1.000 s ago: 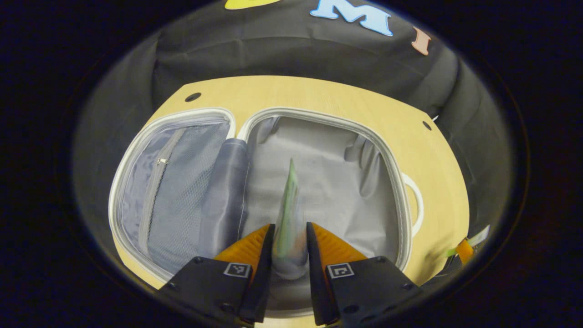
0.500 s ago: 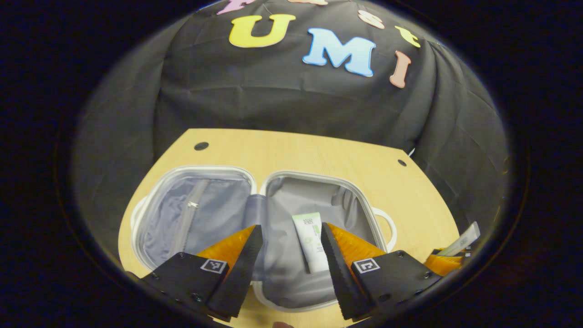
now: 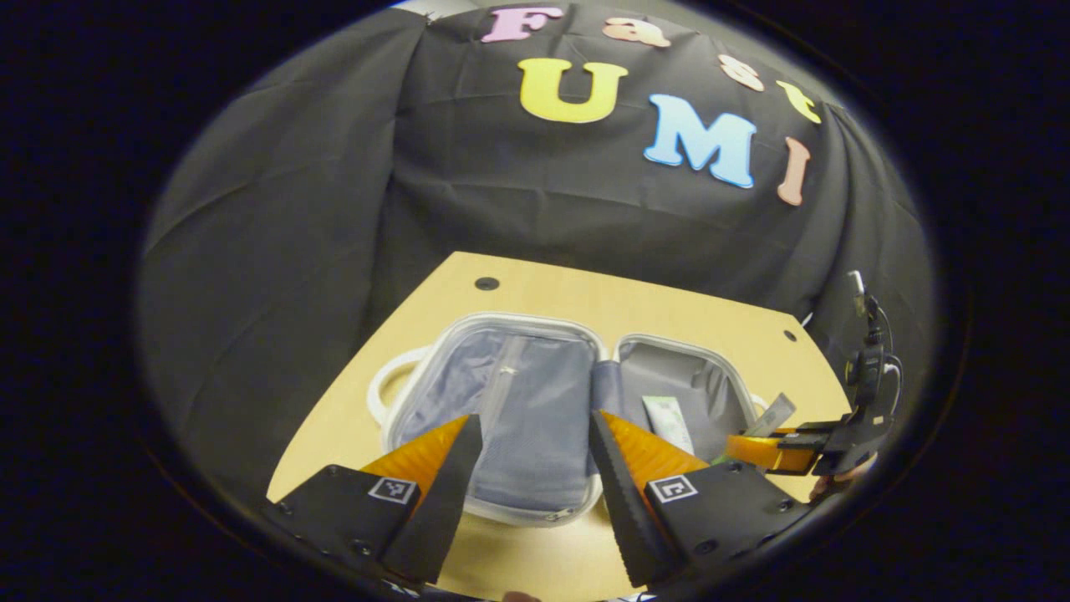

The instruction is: First open the suitcase, pack the skin care products into it, and then close the suitcase.

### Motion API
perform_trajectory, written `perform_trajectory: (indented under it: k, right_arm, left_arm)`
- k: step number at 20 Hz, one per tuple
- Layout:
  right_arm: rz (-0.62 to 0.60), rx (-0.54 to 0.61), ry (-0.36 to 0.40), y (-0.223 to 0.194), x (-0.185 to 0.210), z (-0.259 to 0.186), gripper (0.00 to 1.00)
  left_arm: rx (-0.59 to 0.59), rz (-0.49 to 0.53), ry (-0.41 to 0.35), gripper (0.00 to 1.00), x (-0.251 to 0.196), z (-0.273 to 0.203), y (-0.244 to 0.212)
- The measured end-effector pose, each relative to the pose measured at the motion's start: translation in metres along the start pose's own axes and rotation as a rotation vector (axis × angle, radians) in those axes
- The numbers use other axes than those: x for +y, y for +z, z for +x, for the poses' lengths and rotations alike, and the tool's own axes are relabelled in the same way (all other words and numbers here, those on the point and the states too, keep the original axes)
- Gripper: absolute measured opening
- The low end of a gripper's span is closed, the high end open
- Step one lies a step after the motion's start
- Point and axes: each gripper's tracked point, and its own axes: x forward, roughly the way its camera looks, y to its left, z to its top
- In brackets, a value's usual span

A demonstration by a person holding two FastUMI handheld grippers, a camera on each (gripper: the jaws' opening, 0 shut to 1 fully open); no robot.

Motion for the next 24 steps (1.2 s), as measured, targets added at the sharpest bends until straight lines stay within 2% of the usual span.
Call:
perform_trajectory:
  k: [2,6,7,9,10,14,17,21,24]
  right_arm:
    - [-0.019,-0.051,-0.006,0.010,-0.002,-0.003,0.41]
    - [-0.057,-0.154,-0.037,0.024,-0.009,-0.028,0.92]
    - [-0.071,-0.190,-0.053,0.027,-0.013,-0.038,0.95]
    - [-0.088,-0.257,-0.086,0.033,-0.019,-0.058,0.95]
    - [-0.090,-0.288,-0.104,0.036,-0.023,-0.068,0.95]
    - [-0.052,-0.351,-0.153,0.040,-0.038,-0.099,0.95]
    - [-0.021,-0.349,-0.194,0.036,-0.055,-0.111,0.95]
    - [0.007,-0.322,-0.245,0.023,-0.072,-0.120,0.95]
    - [0.008,-0.294,-0.271,0.015,-0.078,-0.122,0.95]
  left_arm:
    - [-0.012,-0.031,0.029,0.85,0.019,-0.005,0.003]
    - [-0.035,-0.065,0.076,0.86,0.050,-0.005,0.012]
    - [-0.038,-0.066,0.085,0.85,0.058,-0.004,0.015]
    - [-0.043,-0.056,0.116,0.87,0.080,0.001,0.021]
    - [-0.041,-0.052,0.125,0.99,0.092,0.004,0.024]
    - [-0.029,-0.055,0.167,0.99,0.143,0.020,0.043]
    - [-0.007,-0.130,0.147,0.99,0.170,0.040,0.049]
    - [0.082,-0.237,0.105,0.99,0.207,0.073,0.019]
    - [0.136,-0.300,0.100,0.99,0.225,0.103,0.005]
